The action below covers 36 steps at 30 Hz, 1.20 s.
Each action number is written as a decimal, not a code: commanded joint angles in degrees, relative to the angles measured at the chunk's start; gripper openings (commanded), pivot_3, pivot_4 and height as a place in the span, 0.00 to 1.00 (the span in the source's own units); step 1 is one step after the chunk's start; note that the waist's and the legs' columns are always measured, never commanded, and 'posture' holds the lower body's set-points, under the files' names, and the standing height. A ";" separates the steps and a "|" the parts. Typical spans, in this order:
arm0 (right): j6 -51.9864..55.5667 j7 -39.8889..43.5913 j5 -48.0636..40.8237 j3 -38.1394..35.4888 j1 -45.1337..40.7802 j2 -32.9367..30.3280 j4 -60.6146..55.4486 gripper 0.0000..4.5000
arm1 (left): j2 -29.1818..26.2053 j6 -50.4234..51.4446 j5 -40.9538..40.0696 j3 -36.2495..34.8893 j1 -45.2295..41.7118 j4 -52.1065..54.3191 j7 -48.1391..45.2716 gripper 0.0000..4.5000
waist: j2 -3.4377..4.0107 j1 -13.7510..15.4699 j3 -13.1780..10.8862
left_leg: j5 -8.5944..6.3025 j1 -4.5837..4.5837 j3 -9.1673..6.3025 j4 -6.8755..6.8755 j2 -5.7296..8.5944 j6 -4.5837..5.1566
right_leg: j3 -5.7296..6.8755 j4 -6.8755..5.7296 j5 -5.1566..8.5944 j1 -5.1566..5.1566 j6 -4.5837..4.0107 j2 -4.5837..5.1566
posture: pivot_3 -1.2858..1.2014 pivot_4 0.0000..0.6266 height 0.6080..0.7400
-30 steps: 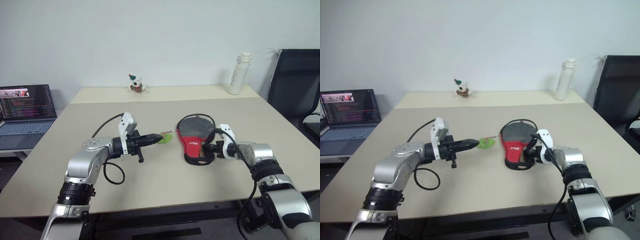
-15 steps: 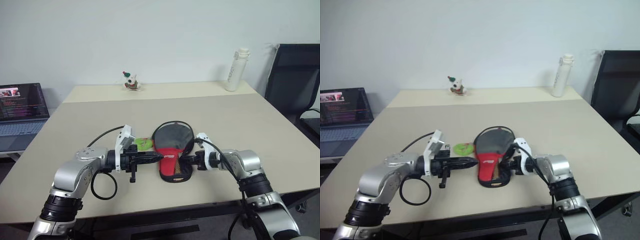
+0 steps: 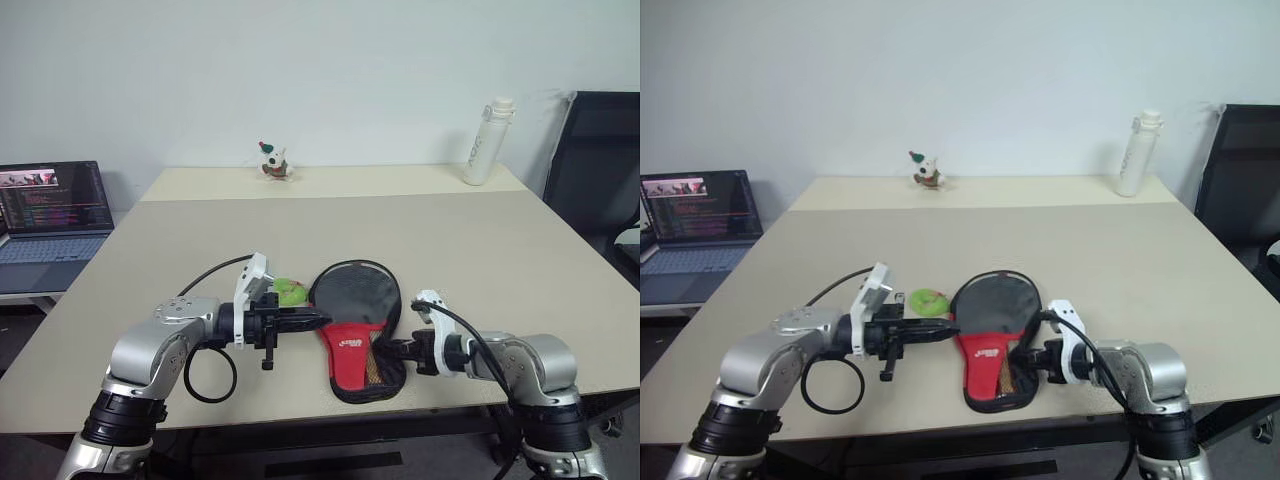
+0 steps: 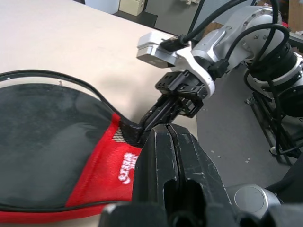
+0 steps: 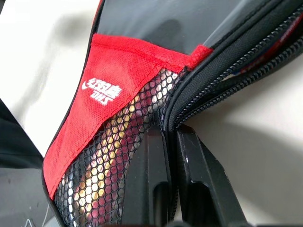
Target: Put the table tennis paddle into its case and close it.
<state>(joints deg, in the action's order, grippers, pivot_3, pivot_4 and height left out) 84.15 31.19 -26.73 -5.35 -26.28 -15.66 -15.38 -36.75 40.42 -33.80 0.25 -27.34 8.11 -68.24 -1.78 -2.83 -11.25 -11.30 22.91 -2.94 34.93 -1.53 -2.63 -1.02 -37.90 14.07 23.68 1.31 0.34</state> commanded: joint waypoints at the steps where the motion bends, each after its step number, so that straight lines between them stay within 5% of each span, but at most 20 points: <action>1: 2.21 -0.86 -2.27 -1.56 0.93 -0.60 -3.43 0.00 | -0.39 -1.31 -0.37 0.32 -0.77 -0.08 -0.81 0.00 | 0.00 0.01 0.00 | 0.00 0.00 0.00 0.00 0.00 0.00 | 0.00 0.00 0.01 0.00 -0.01 0.00 | 0.52 0.24 1.00; 15: 5.20 -5.84 -3.26 -3.89 3.63 3.57 -6.47 0.00 | -1.75 -2.78 -0.07 1.04 -0.14 -0.24 -2.08 0.00 | 0.00 0.02 0.00 | 0.00 0.00 0.00 0.00 -0.01 0.00 | 0.00 0.00 0.05 0.00 -0.09 0.00 | 0.52 0.24 1.00; 21: 4.00 -7.93 -2.53 -4.49 3.24 2.41 -6.19 0.41 | -2.57 -4.00 0.53 1.39 0.23 -0.32 -2.34 0.00 | -0.01 0.02 0.01 | 0.00 -0.02 0.00 0.00 -0.01 0.00 | 0.00 -0.01 0.06 -0.01 -0.11 0.00 | 0.52 0.24 1.00; 29: 3.19 -2.54 -7.89 -6.01 2.63 -10.04 -18.82 0.99 | -2.70 -4.30 0.40 0.73 1.90 0.65 -1.07 0.00 | -0.02 0.66 0.00 | -0.01 0.04 0.01 0.02 0.03 0.00 | 0.01 0.10 0.06 -0.02 -0.11 0.04 | 0.52 0.24 1.00; 36: -10.08 1.38 -9.50 -1.88 -5.65 -9.62 -15.16 0.99 | -1.20 -5.86 3.43 -1.25 -0.86 -5.66 5.94 0.00 | -0.02 0.37 0.00 | -0.01 -0.04 0.00 0.02 -0.06 0.01 | 0.02 0.04 0.06 -0.02 -0.12 -0.06 | 0.52 0.24 1.00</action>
<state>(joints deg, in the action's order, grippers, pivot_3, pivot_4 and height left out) 78.04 31.91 -35.84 -9.07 -30.63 -25.97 -31.42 -38.06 36.22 -31.43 1.52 -26.46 3.54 -64.48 -1.80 -2.45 -11.25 -11.31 22.86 -2.95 34.95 -1.60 -2.62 -0.98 -37.88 14.13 23.66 1.18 0.27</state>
